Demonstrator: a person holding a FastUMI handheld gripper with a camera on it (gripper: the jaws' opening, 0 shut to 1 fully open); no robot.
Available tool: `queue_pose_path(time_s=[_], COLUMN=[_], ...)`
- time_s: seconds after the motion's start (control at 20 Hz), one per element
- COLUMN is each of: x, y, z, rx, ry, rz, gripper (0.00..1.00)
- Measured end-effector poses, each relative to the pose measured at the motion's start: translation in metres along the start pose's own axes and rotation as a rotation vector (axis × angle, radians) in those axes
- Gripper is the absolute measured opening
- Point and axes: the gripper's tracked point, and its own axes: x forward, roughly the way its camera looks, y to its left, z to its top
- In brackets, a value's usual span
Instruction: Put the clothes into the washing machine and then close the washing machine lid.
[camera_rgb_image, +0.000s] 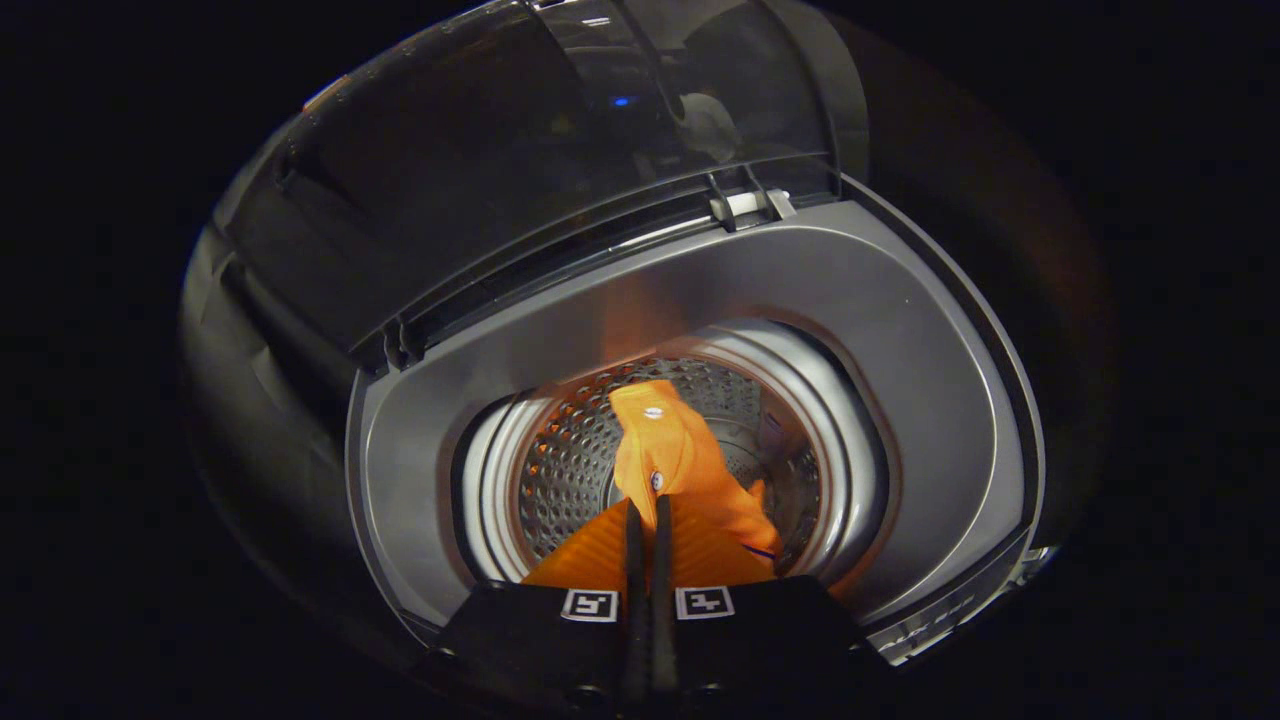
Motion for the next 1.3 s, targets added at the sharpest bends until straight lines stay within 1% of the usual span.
queue_pose_path(time_s=[0.15, 0.25, 0.3, 0.4, 0.45, 0.5, 0.55, 0.6, 0.7, 0.8, 0.9, 1.0, 1.15, 1.3], x=[0.003, -0.001, -0.005, -0.007, -0.01, -0.011, -0.015, -0.016, -0.022, -0.028, -0.041, -0.064, -0.104, -0.14], y=[-0.003, -0.001, -0.001, 0.002, 0.004, 0.005, 0.006, 0.008, 0.008, 0.009, 0.014, 0.023, 0.039, 0.052], z=[-0.004, -0.002, 0.001, 0.004, 0.006, 0.008, 0.009, 0.011, 0.013, 0.013, 0.016, 0.026, 0.053, 0.083], rx=[-0.001, 0.002, -0.002, -0.018, -0.026, -0.028, -0.034, -0.032, -0.039, -0.05, -0.062, -0.093, -0.133, -0.145], ry=[0.012, -0.007, -0.018, -0.029, -0.034, -0.048, -0.05, -0.062, -0.071, -0.073, -0.09, -0.137, -0.216, -0.295], rz=[-0.011, 0.005, 0.001, 0.012, 0.02, 0.02, 0.021, 0.026, 0.025, 0.027, 0.035, 0.051, 0.076, 0.101], gripper=[0.08, 0.13, 0.17, 0.36, 0.41, 0.4, 0.41, 0.48, 0.53, 0.53, 0.53, 0.53, 0.65, 0.8])
